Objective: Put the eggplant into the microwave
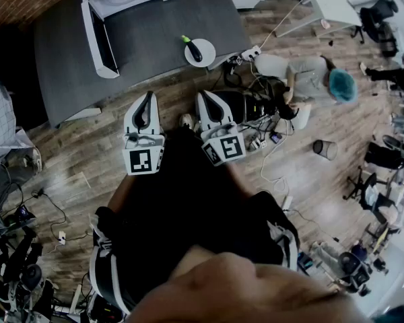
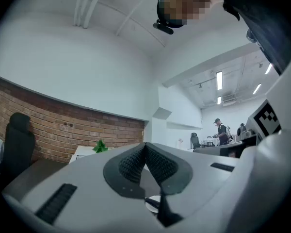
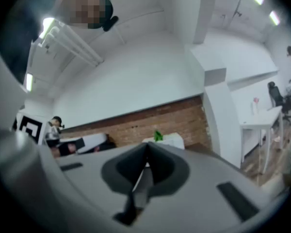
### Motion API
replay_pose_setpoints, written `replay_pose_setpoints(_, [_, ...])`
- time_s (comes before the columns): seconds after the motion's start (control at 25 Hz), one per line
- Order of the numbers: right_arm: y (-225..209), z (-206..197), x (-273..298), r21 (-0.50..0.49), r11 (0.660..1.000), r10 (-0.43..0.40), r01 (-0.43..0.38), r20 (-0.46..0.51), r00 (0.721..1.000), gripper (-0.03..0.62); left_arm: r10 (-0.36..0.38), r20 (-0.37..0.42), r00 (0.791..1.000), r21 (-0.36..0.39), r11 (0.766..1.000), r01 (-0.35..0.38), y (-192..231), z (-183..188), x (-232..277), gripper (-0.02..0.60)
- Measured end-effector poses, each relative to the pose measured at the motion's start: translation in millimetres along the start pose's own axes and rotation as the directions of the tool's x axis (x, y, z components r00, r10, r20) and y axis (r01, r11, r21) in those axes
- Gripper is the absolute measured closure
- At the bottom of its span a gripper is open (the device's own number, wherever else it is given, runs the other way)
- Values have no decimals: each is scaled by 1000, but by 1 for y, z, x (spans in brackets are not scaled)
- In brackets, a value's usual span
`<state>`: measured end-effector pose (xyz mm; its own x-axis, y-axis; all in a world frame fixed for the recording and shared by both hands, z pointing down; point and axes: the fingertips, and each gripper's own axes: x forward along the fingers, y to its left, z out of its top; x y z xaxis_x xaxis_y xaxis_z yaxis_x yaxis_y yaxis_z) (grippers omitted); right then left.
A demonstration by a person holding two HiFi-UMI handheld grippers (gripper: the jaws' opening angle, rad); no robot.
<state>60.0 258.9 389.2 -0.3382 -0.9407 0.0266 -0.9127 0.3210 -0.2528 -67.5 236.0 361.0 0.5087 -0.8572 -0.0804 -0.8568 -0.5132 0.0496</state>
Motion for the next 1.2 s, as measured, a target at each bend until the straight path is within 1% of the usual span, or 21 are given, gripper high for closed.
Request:
replay_pose_setpoints(0.36, [0, 2, 7, -9, 1000, 12, -12, -7, 1000, 563, 0, 16, 1000, 2, 1000, 0, 3, 3, 6, 548])
replay_pose_setpoints(0.56, [6, 0, 15, -26, 1000, 16, -16, -7, 1000, 563, -19, -2, 1000, -29, 999, 19, 10, -5, 10, 548])
replay_pose_setpoints(0.68, [10, -3, 19, 6, 1000, 5, -5, -2, 1000, 563, -32, -1, 999, -40, 999, 32, 15, -5, 9, 548])
replay_pose_setpoints(0.8, [3, -6, 21, 41, 999, -30, 29, 2, 1000, 563, -55, 5, 998, -46, 997, 56, 17, -5, 9, 548])
replay_pose_setpoints(1.04, [-26, -6, 30, 129, 988, -95, 90, 32, 995, 563, -98, 17, 995, -52, 994, 98, 18, -2, 11, 548])
replay_pose_setpoints(1.2, [-48, -10, 37, 159, 981, -119, 112, 38, 992, 562, -112, 20, 993, -62, 992, 113, 13, -4, 18, 548])
